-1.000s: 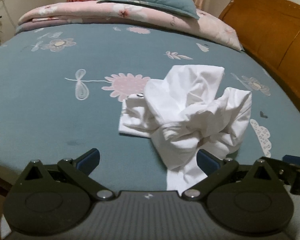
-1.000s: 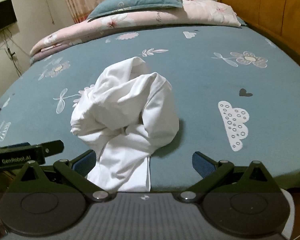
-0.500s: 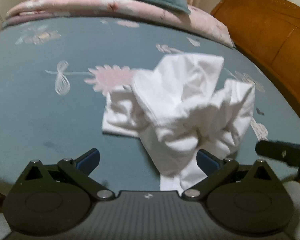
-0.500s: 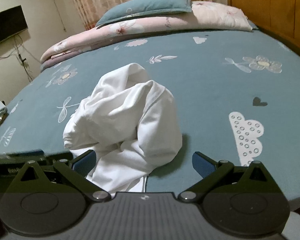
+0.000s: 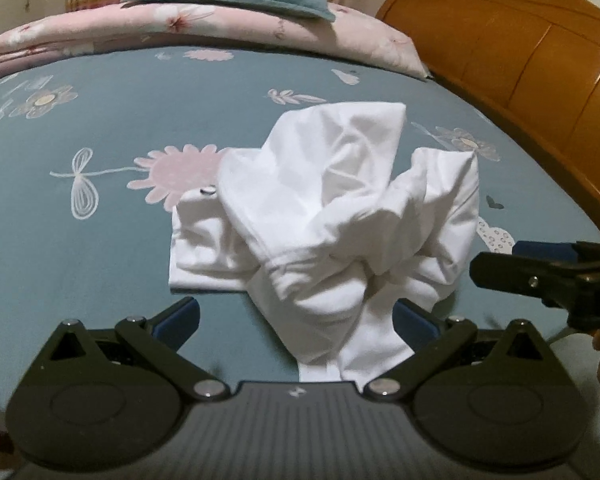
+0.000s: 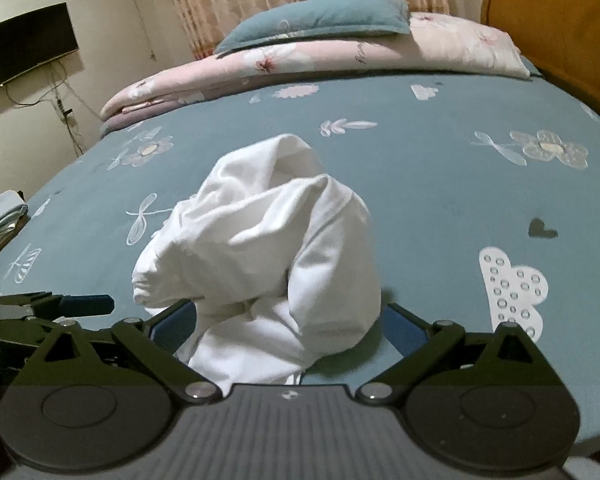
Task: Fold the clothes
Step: 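Move both grippers onto the crumpled white T-shirt and close on its fabric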
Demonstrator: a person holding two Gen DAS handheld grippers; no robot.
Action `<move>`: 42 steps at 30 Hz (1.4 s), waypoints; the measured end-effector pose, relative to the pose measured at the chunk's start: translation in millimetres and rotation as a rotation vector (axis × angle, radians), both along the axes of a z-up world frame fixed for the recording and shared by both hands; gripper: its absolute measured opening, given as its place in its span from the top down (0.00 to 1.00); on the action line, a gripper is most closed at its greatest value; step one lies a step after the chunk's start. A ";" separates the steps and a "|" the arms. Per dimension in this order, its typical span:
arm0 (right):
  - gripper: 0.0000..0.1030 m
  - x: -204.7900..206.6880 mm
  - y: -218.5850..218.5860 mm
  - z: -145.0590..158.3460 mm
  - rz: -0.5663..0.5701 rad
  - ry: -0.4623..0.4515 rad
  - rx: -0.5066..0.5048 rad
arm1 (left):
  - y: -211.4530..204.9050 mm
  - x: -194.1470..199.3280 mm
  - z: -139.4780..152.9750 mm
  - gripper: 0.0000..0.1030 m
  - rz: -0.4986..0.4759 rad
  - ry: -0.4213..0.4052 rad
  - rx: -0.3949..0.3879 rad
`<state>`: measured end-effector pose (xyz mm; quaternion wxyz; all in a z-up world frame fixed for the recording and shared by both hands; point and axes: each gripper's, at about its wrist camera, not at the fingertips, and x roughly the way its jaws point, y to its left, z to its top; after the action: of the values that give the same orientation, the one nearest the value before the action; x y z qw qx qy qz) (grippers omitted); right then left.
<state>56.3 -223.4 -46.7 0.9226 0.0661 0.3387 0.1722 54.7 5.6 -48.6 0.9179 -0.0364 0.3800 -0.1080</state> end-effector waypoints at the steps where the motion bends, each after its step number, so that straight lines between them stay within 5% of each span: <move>1: 0.02 0.1 -0.2 0.5 0.007 -0.011 0.000 | 0.5 1.2 0.2 0.01 0.002 -0.005 0.006; 8: 0.03 8.7 -2.9 -5.2 0.033 -0.016 -0.038 | 13.4 10.6 -2.3 0.01 0.043 0.018 -0.062; 14: 0.28 20.8 -12.9 -9.1 0.033 0.032 -0.023 | 12.1 12.9 1.6 0.04 -0.001 0.009 -0.033; 20: 0.44 27.2 -15.6 4.5 0.073 0.005 -0.061 | 8.0 18.0 5.2 0.36 -0.076 0.018 0.118; 23: 0.46 27.8 -8.1 18.8 0.144 -0.029 -0.112 | 9.2 20.1 8.0 0.44 -0.147 0.029 0.129; 32: 0.46 26.5 43.6 54.3 0.502 -0.145 -0.448 | 7.8 10.2 19.0 0.45 -0.444 0.061 0.297; 42: 0.46 33.3 93.0 49.5 0.861 -0.211 -0.733 | 3.9 16.3 15.8 0.44 -0.568 0.069 0.376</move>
<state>89.5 -130.4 2.8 0.7608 -0.4195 0.2788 0.4092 71.1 9.5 -32.8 0.8285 0.2371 0.4191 -0.2858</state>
